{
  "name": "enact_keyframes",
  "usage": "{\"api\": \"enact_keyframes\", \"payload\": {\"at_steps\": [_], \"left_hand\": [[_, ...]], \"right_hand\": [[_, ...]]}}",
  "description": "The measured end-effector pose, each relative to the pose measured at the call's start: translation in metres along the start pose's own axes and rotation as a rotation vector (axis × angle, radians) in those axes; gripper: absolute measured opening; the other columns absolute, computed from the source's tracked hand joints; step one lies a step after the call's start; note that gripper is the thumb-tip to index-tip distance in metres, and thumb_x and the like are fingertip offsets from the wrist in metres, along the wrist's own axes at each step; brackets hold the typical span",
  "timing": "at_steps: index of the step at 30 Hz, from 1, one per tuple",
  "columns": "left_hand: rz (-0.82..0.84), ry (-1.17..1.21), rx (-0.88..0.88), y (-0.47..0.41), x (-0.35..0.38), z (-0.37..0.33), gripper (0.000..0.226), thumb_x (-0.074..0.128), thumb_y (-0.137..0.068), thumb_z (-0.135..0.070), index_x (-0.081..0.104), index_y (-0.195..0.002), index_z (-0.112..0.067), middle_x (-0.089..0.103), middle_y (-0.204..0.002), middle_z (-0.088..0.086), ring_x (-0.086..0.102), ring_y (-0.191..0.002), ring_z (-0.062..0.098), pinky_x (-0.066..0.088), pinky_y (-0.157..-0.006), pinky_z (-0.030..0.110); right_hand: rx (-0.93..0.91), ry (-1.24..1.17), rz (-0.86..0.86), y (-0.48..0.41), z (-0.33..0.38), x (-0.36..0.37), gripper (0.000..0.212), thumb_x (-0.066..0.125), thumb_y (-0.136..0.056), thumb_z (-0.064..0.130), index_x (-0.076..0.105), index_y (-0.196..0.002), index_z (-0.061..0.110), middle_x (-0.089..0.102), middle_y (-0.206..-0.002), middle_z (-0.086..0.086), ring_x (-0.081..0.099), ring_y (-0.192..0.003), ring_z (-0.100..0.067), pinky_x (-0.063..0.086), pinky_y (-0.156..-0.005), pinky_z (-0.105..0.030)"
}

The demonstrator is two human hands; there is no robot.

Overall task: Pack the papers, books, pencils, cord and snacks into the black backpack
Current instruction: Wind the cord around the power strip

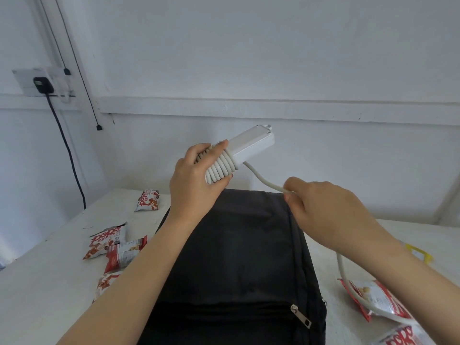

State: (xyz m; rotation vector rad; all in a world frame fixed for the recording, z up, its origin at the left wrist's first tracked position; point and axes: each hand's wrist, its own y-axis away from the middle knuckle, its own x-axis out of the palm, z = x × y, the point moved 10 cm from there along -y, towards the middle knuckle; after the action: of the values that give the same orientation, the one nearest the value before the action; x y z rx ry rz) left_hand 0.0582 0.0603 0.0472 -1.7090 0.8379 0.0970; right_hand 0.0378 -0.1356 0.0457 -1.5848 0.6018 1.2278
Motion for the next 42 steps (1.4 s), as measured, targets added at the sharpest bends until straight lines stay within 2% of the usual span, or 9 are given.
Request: {"api": "enact_keyframes", "payload": {"at_steps": [3, 8, 13, 23, 28, 31, 34, 38, 42], "left_hand": [[0.001, -0.037, 0.008, 0.003, -0.002, 0.002, 0.066, 0.077, -0.073, -0.034, 0.05, -0.133, -0.031, 0.053, -0.124, 0.003, 0.053, -0.1, 0.02, 0.049, -0.075, 0.031], [-0.021, -0.036, -0.022, 0.006, -0.004, 0.009, 0.066, 0.078, -0.073, -0.032, 0.05, -0.133, -0.027, 0.053, -0.124, 0.007, 0.053, -0.101, 0.022, 0.048, -0.077, 0.032], [-0.028, -0.011, -0.038, 0.011, -0.001, 0.014, 0.065, 0.077, -0.074, -0.033, 0.05, -0.132, -0.024, 0.054, -0.123, 0.009, 0.053, -0.102, 0.024, 0.049, -0.08, 0.035], [-0.123, 0.123, -0.12, 0.015, -0.01, 0.014, 0.063, 0.073, -0.075, -0.04, 0.047, -0.131, -0.025, 0.048, -0.119, 0.003, 0.048, -0.096, 0.008, 0.042, -0.077, 0.01], [-0.116, 0.015, -0.174, 0.014, -0.007, 0.02, 0.058, 0.062, -0.077, -0.054, 0.044, -0.128, -0.031, 0.056, -0.114, 0.0, 0.051, -0.103, 0.017, 0.039, -0.096, 0.062], [-0.041, 0.218, -0.216, 0.017, 0.005, 0.021, 0.057, 0.066, -0.079, -0.047, 0.044, -0.128, -0.029, 0.056, -0.113, -0.001, 0.053, -0.096, 0.01, 0.05, -0.091, 0.028], [-0.001, 0.272, -0.234, 0.02, 0.012, 0.021, 0.06, 0.071, -0.078, -0.034, 0.044, -0.131, -0.026, 0.051, -0.113, 0.001, 0.051, -0.087, -0.002, 0.037, -0.068, -0.006], [0.038, 0.285, -0.189, 0.019, 0.013, 0.015, 0.068, 0.075, -0.076, -0.028, 0.042, -0.136, -0.027, 0.044, -0.108, -0.003, 0.052, -0.086, 0.001, 0.039, -0.07, -0.002], [0.081, 0.21, -0.067, 0.015, 0.015, -0.001, 0.071, 0.077, -0.074, -0.027, 0.044, -0.137, -0.023, 0.044, -0.108, -0.001, 0.052, -0.099, 0.014, 0.049, -0.084, 0.025]], "right_hand": [[0.091, -0.045, 0.011, 0.0, -0.015, 0.007, 0.032, 0.032, -0.099, 0.033, 0.031, -0.069, 0.023, 0.045, -0.064, 0.005, 0.042, -0.057, -0.011, 0.026, -0.048, -0.024], [0.145, -0.406, 0.033, 0.0, -0.023, 0.012, 0.016, 0.044, -0.096, 0.033, 0.049, -0.084, 0.024, 0.048, -0.054, 0.005, 0.048, -0.052, -0.011, 0.036, -0.05, -0.026], [-0.117, -0.016, -0.223, 0.008, 0.011, -0.027, 0.015, 0.046, -0.093, 0.02, 0.06, -0.086, 0.017, 0.052, -0.064, 0.0, 0.048, -0.048, -0.022, 0.028, -0.041, -0.022], [-0.255, -0.001, -0.247, 0.016, 0.037, -0.055, 0.03, 0.036, -0.089, 0.027, 0.063, -0.084, 0.016, 0.05, -0.06, 0.001, 0.039, -0.039, -0.019, 0.014, -0.042, -0.013], [-0.265, 0.014, -0.26, 0.014, 0.041, -0.059, 0.029, 0.037, -0.089, 0.025, 0.064, -0.085, 0.016, 0.049, -0.06, 0.001, 0.038, -0.038, -0.019, 0.014, -0.041, -0.014], [-0.271, 0.046, -0.244, 0.012, 0.045, -0.057, 0.024, 0.043, -0.088, 0.023, 0.065, -0.084, 0.016, 0.05, -0.06, 0.001, 0.038, -0.038, -0.017, 0.011, -0.041, -0.013], [-0.325, 0.082, -0.228, 0.013, 0.051, -0.05, 0.018, 0.049, -0.086, 0.021, 0.065, -0.079, 0.017, 0.049, -0.058, 0.001, 0.041, -0.037, -0.017, 0.01, -0.042, -0.013], [-0.399, 0.054, -0.181, 0.017, 0.059, -0.037, 0.027, 0.034, -0.091, 0.032, 0.061, -0.089, 0.025, 0.045, -0.056, 0.005, 0.036, -0.036, -0.015, 0.012, -0.039, -0.016], [-0.351, -0.161, 0.034, 0.018, 0.063, -0.023, 0.019, 0.028, -0.096, 0.044, 0.044, -0.105, 0.037, 0.044, -0.059, 0.008, 0.038, -0.049, -0.006, 0.024, -0.048, -0.012]]}}
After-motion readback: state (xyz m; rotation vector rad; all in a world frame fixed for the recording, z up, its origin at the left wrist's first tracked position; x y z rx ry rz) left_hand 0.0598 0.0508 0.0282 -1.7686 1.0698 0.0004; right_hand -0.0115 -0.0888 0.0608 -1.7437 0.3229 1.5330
